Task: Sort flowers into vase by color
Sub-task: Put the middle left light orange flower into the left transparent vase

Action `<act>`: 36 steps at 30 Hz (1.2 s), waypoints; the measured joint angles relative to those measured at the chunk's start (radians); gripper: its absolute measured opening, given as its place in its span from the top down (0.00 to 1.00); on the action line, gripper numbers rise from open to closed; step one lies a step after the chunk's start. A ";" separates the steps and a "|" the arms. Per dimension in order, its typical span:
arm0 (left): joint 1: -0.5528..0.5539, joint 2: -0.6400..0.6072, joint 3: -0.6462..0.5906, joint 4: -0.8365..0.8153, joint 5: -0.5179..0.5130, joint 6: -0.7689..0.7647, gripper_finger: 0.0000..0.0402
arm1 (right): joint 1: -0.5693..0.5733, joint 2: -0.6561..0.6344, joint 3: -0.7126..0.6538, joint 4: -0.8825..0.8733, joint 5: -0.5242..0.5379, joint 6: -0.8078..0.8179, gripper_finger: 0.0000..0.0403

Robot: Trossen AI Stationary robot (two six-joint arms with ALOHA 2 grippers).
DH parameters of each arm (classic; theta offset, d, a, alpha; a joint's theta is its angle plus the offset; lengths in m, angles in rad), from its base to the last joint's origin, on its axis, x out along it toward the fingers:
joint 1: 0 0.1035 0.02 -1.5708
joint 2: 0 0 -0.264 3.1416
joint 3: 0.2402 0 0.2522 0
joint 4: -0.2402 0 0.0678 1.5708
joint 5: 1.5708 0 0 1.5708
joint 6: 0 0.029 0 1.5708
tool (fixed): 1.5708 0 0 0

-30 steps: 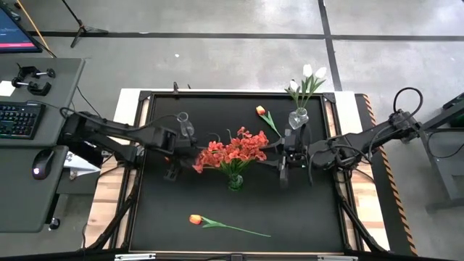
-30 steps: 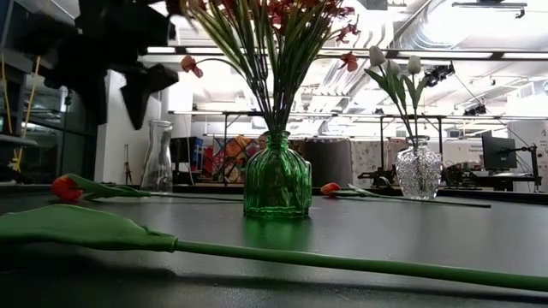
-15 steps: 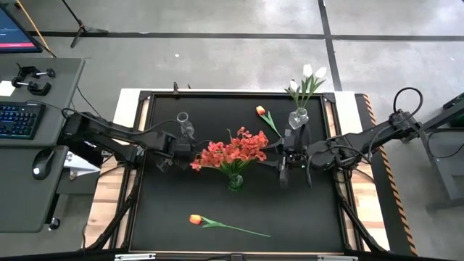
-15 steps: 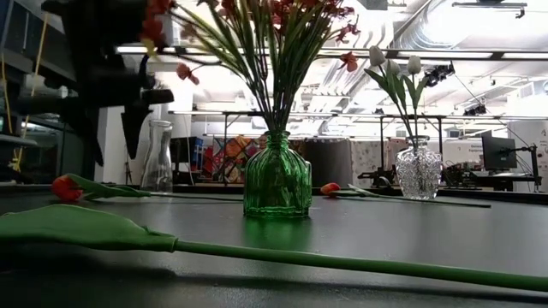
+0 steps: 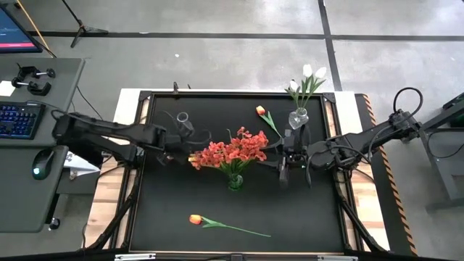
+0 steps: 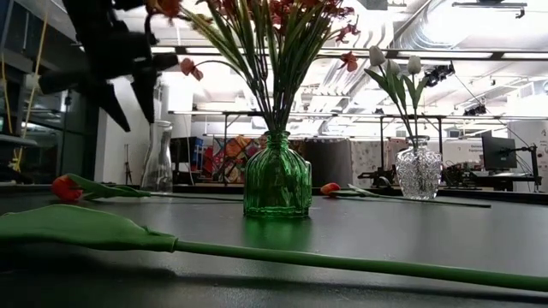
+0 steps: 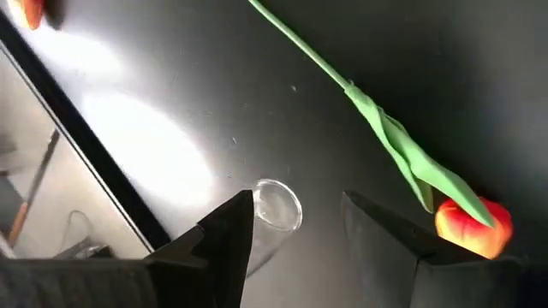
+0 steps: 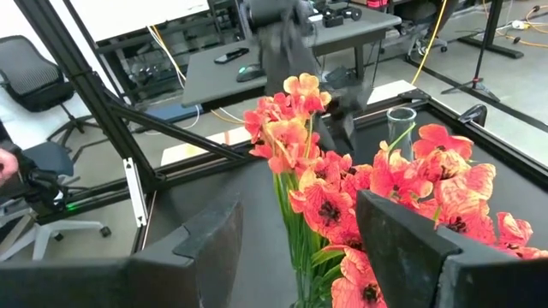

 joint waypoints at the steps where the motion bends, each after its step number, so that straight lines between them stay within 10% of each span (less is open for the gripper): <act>1: 0.013 -0.021 -0.001 -0.005 0.019 0.000 0.59 | 0.000 0.000 0.000 0.000 0.000 0.000 0.46; 13: 0.168 -0.014 -0.078 0.037 0.049 0.264 0.59 | 0.000 0.000 0.000 -0.001 -0.003 0.006 0.46; 27: 0.161 0.012 -0.077 0.358 0.407 0.633 0.63 | -0.001 0.000 0.000 0.007 0.095 0.034 0.46; 36: 0.159 0.159 -0.078 0.373 0.324 0.749 0.64 | -0.001 0.000 0.000 0.002 0.119 0.044 0.46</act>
